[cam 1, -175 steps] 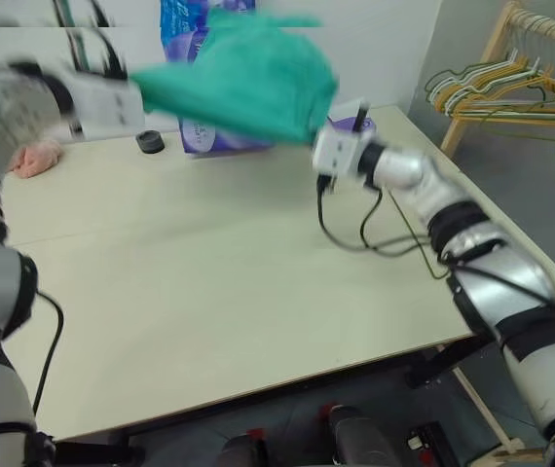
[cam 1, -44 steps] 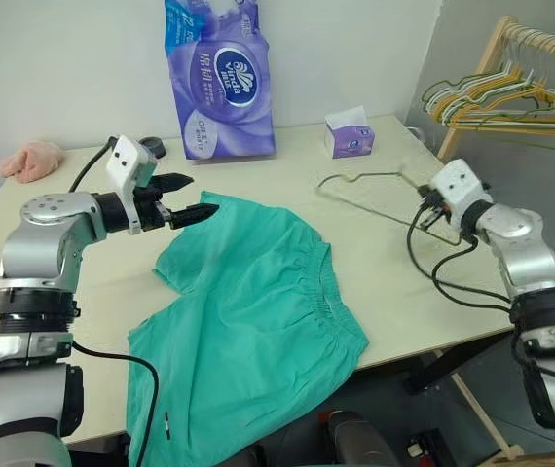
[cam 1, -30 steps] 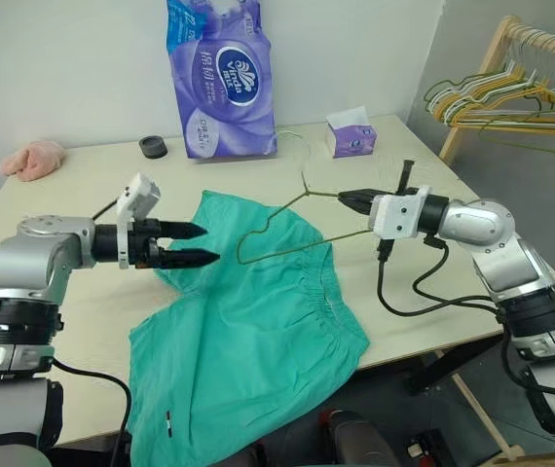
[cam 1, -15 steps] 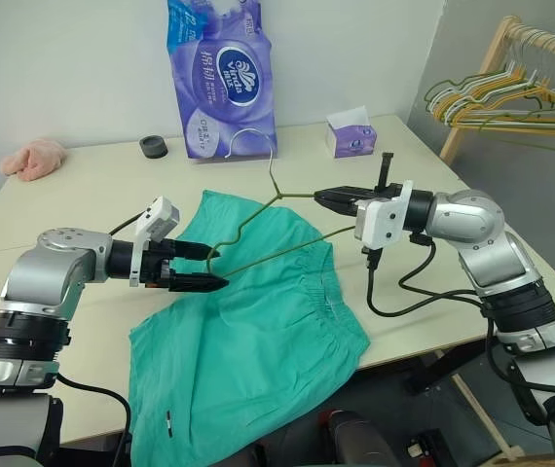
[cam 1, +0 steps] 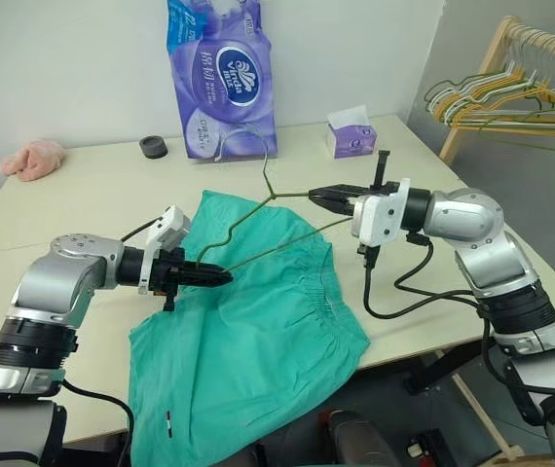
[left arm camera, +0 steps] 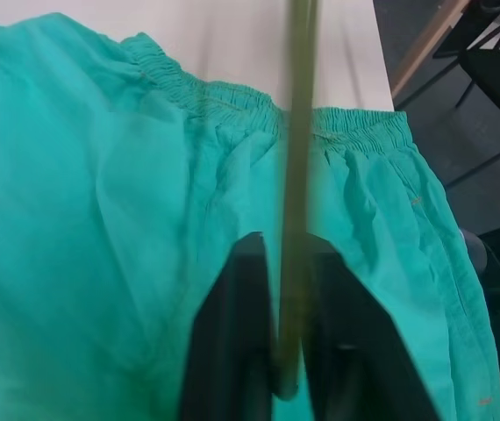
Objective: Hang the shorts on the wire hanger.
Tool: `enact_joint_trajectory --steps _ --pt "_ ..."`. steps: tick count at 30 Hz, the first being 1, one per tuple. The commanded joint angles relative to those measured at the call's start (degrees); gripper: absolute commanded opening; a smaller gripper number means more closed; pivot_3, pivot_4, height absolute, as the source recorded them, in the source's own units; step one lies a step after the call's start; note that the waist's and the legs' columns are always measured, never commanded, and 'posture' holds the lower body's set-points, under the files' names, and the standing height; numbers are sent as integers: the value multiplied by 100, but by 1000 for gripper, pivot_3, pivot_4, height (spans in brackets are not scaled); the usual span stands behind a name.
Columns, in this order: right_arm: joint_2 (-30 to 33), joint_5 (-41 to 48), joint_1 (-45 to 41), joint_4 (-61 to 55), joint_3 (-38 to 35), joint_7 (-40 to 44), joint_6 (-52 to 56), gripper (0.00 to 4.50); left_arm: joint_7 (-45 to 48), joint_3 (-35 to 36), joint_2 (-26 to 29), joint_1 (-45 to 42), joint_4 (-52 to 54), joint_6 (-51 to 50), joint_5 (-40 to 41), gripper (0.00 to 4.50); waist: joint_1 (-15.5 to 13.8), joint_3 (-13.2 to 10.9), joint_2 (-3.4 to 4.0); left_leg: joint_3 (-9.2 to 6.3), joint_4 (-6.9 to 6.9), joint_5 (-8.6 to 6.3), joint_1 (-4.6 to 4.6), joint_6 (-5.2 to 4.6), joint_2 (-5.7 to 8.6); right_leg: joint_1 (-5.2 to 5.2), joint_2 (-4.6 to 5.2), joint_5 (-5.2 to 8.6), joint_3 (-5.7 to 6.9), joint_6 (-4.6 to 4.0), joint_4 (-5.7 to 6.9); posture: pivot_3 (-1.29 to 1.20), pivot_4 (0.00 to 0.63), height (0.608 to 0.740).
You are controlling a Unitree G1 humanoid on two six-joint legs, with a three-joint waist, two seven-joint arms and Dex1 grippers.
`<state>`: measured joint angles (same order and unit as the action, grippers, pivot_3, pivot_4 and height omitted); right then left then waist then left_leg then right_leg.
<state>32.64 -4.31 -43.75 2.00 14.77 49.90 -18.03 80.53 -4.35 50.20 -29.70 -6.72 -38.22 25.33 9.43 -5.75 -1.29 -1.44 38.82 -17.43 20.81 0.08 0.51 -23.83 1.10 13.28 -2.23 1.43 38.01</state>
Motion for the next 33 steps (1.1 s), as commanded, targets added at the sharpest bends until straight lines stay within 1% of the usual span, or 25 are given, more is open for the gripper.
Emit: enact_joint_trajectory --steps 1,4,7,9,13,14,15,18,21,24,28,32,33 --pt "61 163 -15 -359 -57 191 76 0 -64 70 12 -39 143 56 2 44 0 0 0 0 0 0 0 0 0 0 0 0 0 0 0 -168 69 740" --pt "250 44 77 -402 58 419 35 0 -140 92 -21 -67 115 27 -3 44 -2 0 0 0 0 0 0 0 0 0 0 0 1 0 0 -168 68 740" --pt "443 -106 100 -348 64 499 -224 704 -279 115 -45 -51 84 -1 -40 0 -4 0 0 0 0 0 0 0 1 0 0 0 1 0 -1 -169 68 740" --pt "478 129 139 -530 -65 576 287 1326 -385 50 -26 -2 98 141 -180 0 -1 0 0 0 0 0 0 0 0 0 0 0 0 0 0 -166 70 740" --pt "566 921 244 -1261 -413 770 2086 2697 -577 -41 -36 62 144 468 -459 0 -19 0 1 0 0 0 0 0 -1 0 5 0 -1 0 1 -166 70 740" --pt "633 1119 227 -1415 -510 810 2608 3124 -593 -69 -22 70 163 587 -537 0 -26 0 0 -1 0 0 0 0 -2 -1 9 0 0 0 1 -166 70 740" --pt "740 1309 213 -1535 -615 871 3142 3376 -589 -124 17 87 206 752 -648 0 -42 0 1 -3 0 0 1 0 -2 -1 10 0 2 0 0 -173 71 740" --pt "1227 1713 244 -1866 -719 1145 4524 4393 -540 -261 144 124 383 1132 -914 0 -106 -1 1 0 0 -1 0 -1 -1 0 16 0 1 0 -3 -174 72 740" --pt "1439 1742 321 -1947 -504 1157 5269 4451 -509 -319 157 10 657 1158 -959 0 -136 -1 1 1 1 -1 0 -2 0 0 16 0 1 0 -5 -180 70 740" --pt "1473 1502 309 -1818 -179 1114 5426 4451 -433 -330 154 -62 870 1056 -911 0 -132 -1 1 3 1 -1 0 -2 -1 1 4 2 1 2 -5 -177 69 740" --pt "1364 1058 241 -1402 453 1212 5122 4451 -426 -336 166 -97 1090 1030 -919 0 -125 -1 1 10 1 -2 0 -3 0 0 -3 2 -3 4 -5 -169 70 740" --pt "1125 763 101 -991 802 1273 4855 4451 -440 -357 195 -7 1208 1070 -966 0 -120 -3 4 10 0 -2 0 -3 -2 -4 -7 2 -4 3 -3 -155 71 740" --pt "1066 761 70 -952 836 1313 4877 4281 -440 -368 212 21 1235 1096 -987 0 -122 -3 4 11 0 -2 2 -3 -2 -6 -7 2 -5 3 -2 -148 72 740"
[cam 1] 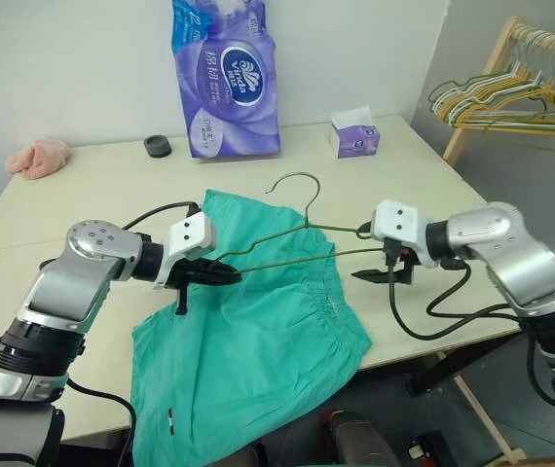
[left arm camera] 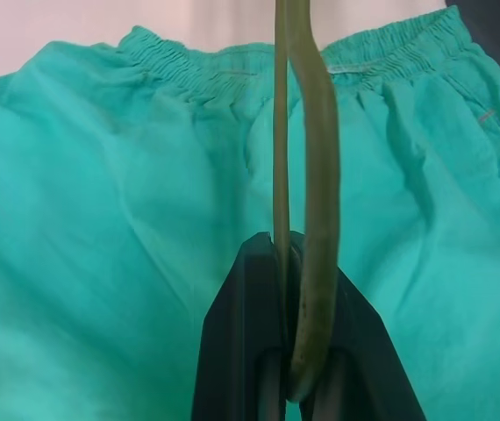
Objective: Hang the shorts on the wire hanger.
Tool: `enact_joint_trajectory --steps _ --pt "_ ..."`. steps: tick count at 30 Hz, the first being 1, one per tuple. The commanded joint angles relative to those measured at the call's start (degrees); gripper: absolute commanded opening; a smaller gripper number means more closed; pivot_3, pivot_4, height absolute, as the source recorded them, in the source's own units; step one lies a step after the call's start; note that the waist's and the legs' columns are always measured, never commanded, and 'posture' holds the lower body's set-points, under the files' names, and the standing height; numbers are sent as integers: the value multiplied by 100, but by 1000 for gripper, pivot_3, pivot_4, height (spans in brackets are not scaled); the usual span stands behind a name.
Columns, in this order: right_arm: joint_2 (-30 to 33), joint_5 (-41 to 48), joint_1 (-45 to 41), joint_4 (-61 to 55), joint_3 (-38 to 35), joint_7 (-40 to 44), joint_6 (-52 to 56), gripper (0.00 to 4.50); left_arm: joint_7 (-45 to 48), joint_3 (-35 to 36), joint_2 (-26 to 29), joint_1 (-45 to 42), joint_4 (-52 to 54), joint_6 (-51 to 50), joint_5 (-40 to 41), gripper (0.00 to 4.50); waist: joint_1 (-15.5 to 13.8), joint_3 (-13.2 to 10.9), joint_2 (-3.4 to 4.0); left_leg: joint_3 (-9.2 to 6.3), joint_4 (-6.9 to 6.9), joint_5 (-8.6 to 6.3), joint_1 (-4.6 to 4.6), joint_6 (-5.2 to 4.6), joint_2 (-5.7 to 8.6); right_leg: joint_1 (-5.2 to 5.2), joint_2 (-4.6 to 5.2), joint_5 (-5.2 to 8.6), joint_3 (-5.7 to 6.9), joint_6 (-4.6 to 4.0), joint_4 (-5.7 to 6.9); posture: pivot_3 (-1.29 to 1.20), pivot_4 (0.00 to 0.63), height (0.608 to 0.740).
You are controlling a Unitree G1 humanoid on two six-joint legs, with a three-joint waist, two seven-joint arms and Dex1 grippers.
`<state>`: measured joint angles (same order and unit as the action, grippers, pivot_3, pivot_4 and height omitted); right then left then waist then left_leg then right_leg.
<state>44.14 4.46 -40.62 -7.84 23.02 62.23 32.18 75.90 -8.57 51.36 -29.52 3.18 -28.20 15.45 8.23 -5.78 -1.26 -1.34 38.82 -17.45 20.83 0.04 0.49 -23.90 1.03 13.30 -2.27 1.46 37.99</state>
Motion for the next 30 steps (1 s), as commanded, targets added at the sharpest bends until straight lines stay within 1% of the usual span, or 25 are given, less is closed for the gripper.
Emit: enact_joint_trajectory --steps 1,2,7,13,14,20,22,24,25,27,30 --pt "-110 -117 -273 39 43 144 -111 4090 22 42 117 26 267 125 -29 0 -4 0 0 1 0 0 2 0 0 -3 0 0 -1 0 1 -148 72 740" --pt "-122 -87 -294 21 57 218 -41 3931 25 27 141 45 281 161 -65 0 -10 0 0 2 0 0 4 0 0 -6 0 0 -2 -1 1 -148 72 740" --pt "-113 -76 -297 -118 38 438 129 2223 22 -17 219 108 278 328 -222 0 -28 0 0 0 1 0 6 0 1 -6 2 -1 0 -1 1 -148 72 740" --pt "-184 -124 -279 -189 47 449 262 155 41 -17 230 115 285 364 -211 0 -27 0 0 0 2 0 5 0 1 -6 2 -1 1 0 1 -141 71 740" --pt "-190 -134 -267 -199 50 445 279 73 43 -25 237 106 272 389 -227 0 -27 0 0 -1 2 0 5 0 1 -6 2 -1 1 0 1 -141 71 740" --pt "-171 -143 -181 -277 31 431 328 73 -32 49 147 75 229 396 -166 0 -26 0 0 0 2 0 6 0 1 -6 2 0 1 0 1 -145 70 740" --pt "-183 -54 -129 -319 -44 415 468 73 -117 144 26 64 168 392 -69 0 -30 0 0 0 2 0 6 0 1 -6 2 0 2 0 1 -145 70 740" --pt "-230 166 -18 -409 -233 367 822 73 -387 318 -153 3 -149 555 -102 0 -32 0 0 0 3 0 6 0 1 -5 2 -1 2 0 1 -147 70 740" --pt "-239 270 40 -465 -321 363 1000 0 -464 406 -210 -9 -277 572 -84 529 -36 0 -1 0 3 0 6 0 1 -5 3 -1 1 0 2 -149 70 740" --pt "-231 545 232 -639 -570 327 1489 0 -771 743 -398 -17 -493 518 57 921 -33 2 -5 -4 4 0 6 0 0 -5 3 -1 4 -1 2 -154 70 740" --pt "-169 840 506 -894 -843 198 2016 0 -1436 1336 -755 -101 -790 431 295 1834 -34 2 -4 -5 5 0 8 0 -1 -5 13 -1 4 -1 3 -162 69 740"
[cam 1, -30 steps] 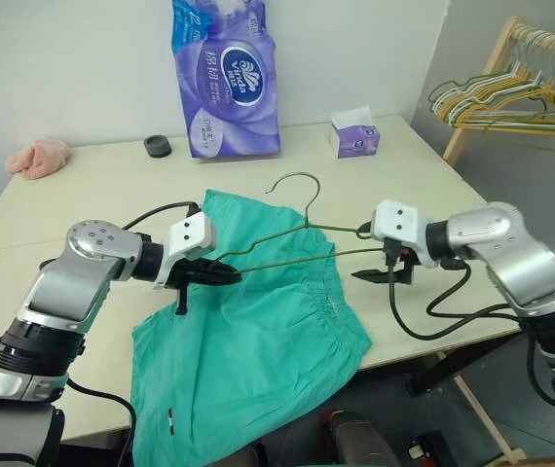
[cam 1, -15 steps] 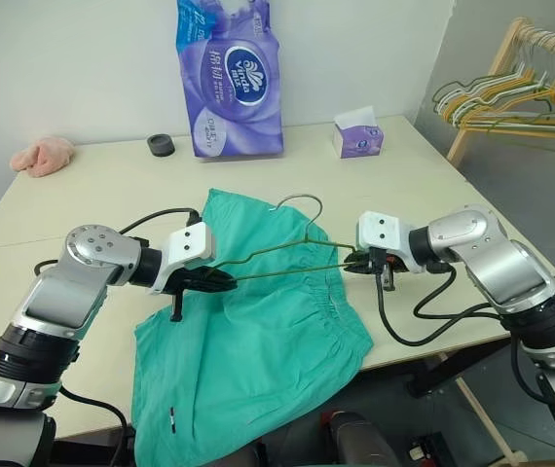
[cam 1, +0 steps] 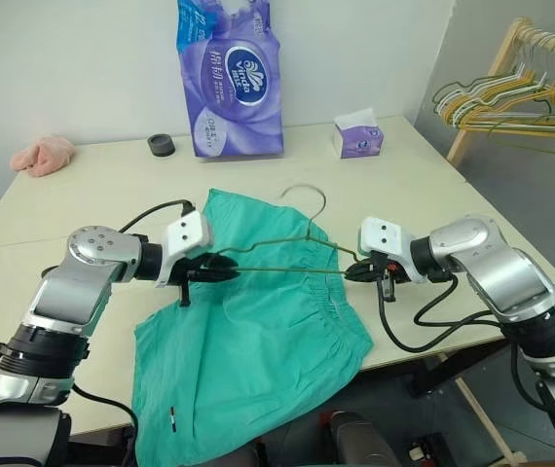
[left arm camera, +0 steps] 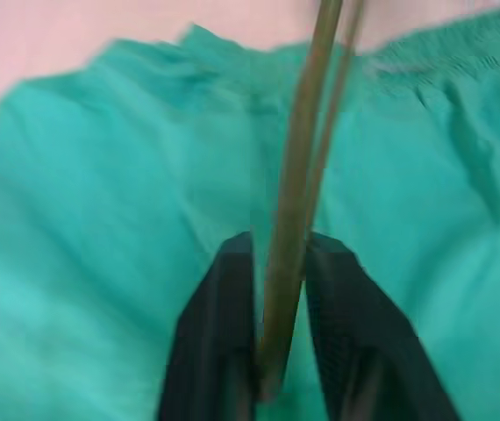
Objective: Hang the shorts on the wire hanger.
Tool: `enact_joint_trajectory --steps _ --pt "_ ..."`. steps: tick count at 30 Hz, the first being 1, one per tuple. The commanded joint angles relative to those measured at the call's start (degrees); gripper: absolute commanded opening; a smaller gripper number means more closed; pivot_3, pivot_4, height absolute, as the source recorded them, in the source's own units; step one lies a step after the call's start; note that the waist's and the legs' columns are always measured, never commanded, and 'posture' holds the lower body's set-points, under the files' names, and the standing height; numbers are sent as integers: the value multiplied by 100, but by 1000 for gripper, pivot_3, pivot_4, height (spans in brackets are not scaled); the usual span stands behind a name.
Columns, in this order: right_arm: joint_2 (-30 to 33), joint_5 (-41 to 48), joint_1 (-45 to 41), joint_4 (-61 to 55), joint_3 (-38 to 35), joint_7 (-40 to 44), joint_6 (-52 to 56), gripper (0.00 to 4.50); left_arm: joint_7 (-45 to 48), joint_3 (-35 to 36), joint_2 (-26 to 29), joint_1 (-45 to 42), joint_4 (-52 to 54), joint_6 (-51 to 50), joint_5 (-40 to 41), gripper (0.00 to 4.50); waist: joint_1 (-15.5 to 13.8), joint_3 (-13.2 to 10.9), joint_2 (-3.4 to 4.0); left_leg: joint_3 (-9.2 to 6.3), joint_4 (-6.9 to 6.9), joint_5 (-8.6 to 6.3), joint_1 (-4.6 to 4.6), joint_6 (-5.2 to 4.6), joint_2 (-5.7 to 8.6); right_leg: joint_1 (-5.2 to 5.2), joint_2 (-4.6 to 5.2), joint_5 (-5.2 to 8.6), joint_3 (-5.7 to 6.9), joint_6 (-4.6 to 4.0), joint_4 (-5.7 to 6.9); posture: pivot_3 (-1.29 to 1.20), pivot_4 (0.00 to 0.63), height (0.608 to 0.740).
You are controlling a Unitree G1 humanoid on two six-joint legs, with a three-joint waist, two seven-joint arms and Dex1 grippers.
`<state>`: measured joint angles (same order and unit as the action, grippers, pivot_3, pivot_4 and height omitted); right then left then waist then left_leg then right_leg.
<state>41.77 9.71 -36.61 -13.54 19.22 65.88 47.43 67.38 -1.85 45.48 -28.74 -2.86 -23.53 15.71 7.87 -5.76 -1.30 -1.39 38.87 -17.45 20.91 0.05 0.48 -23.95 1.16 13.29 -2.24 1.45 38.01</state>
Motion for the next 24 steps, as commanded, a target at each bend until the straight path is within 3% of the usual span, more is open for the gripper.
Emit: enact_joint_trajectory --steps 1,2,11,14,19,24 --pt "63 405 177 -397 -539 -230 643 0 -715 818 -220 -203 -278 -103 339 2137 1 0 0 0 0 0 0 0 1 0 2 0 -1 0 0 -165 69 740" --pt "65 482 258 -470 -614 -291 776 0 -810 958 -231 -204 -368 -201 406 2410 4 0 0 0 0 0 0 0 0 0 6 0 0 0 0 -165 69 740" --pt "252 1170 1094 -844 -1539 -895 1887 0 -501 1422 250 314 -824 -560 762 2410 20 1 0 -3 -4 0 -1 1 -3 -3 8 0 1 0 1 -180 68 740" --pt "505 1352 1543 -829 -1876 -968 2138 0 11 1373 497 648 -451 -1130 1177 3006 3 0 0 -1 -4 -1 2 1 2 -2 7 0 2 1 -2 -187 70 740" --pt "725 1632 2110 -825 -2239 -1135 2474 0 481 1189 735 958 -35 -1276 1344 4477 17 1 -2 1 -3 -1 -1 1 2 3 -6 15 2 26 -4 -199 71 740" --pt "952 1882 2611 -724 -2599 -1202 2675 0 830 934 859 1064 153 -727 1085 4477 25 1 -1 8 -5 -1 -2 1 1 2 -11 16 -4 27 -5 -205 70 740"
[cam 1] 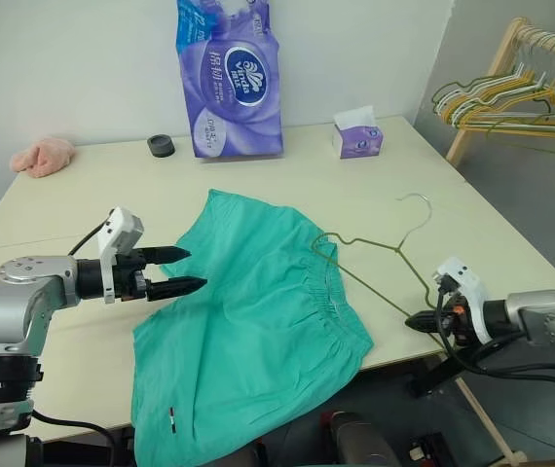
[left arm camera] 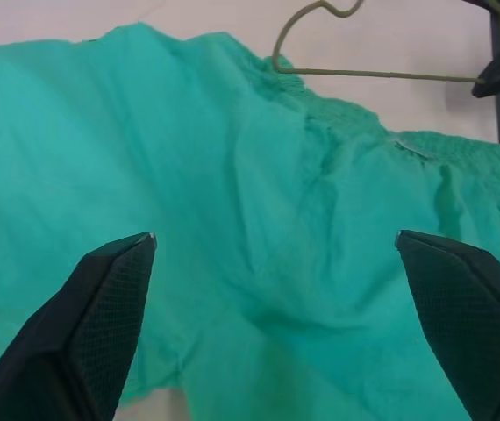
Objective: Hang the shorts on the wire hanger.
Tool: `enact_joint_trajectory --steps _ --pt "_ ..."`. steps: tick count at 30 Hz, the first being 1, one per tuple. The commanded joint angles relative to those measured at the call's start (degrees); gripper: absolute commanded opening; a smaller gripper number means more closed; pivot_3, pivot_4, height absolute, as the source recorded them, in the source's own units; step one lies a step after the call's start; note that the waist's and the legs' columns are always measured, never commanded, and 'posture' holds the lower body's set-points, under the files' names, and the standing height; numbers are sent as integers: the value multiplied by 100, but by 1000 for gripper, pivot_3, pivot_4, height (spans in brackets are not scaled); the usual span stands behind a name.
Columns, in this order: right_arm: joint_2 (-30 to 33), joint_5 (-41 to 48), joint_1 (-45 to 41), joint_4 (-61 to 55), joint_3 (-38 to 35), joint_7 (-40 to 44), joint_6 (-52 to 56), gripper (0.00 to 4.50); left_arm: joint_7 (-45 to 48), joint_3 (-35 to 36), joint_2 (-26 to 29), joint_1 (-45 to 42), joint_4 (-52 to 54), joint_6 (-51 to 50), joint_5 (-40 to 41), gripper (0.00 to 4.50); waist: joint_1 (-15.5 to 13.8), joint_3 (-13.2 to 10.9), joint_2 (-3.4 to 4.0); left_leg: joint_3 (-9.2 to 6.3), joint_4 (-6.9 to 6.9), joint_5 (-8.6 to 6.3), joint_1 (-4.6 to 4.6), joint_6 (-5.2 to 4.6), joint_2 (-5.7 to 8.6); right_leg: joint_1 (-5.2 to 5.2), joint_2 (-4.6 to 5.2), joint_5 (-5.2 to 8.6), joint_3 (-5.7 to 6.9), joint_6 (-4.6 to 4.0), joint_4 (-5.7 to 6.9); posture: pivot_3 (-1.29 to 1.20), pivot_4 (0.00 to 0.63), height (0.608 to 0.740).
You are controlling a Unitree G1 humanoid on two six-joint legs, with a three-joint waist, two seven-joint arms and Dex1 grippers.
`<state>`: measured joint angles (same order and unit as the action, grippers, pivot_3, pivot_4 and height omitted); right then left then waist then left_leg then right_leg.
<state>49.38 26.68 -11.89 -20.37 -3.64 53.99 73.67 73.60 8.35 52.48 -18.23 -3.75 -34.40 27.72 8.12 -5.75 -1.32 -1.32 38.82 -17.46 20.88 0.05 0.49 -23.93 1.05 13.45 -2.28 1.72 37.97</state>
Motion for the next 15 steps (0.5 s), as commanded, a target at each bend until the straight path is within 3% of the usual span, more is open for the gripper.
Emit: enact_joint_trajectory --steps 1,8,15 --pt "235 207 221 2 -347 -18 35 0 220 -148 167 20 270 571 -224 4477 -3 0 0 1 0 0 0 0 0 0 0 0 -1 0 0 -205 70 740" --pt "284 445 428 -18 -371 -112 49 0 -46 -230 -46 -225 272 943 -337 4477 -1 0 -1 3 0 -1 -1 -1 0 3 -2 1 -1 3 -4 -204 72 740" --pt "-81 903 56 39 -273 -320 514 0 -152 -210 -36 -306 37 1072 -440 4477 4 -1 0 1 0 -2 -1 -3 -4 3 -7 2 -1 3 -4 -199 78 740"
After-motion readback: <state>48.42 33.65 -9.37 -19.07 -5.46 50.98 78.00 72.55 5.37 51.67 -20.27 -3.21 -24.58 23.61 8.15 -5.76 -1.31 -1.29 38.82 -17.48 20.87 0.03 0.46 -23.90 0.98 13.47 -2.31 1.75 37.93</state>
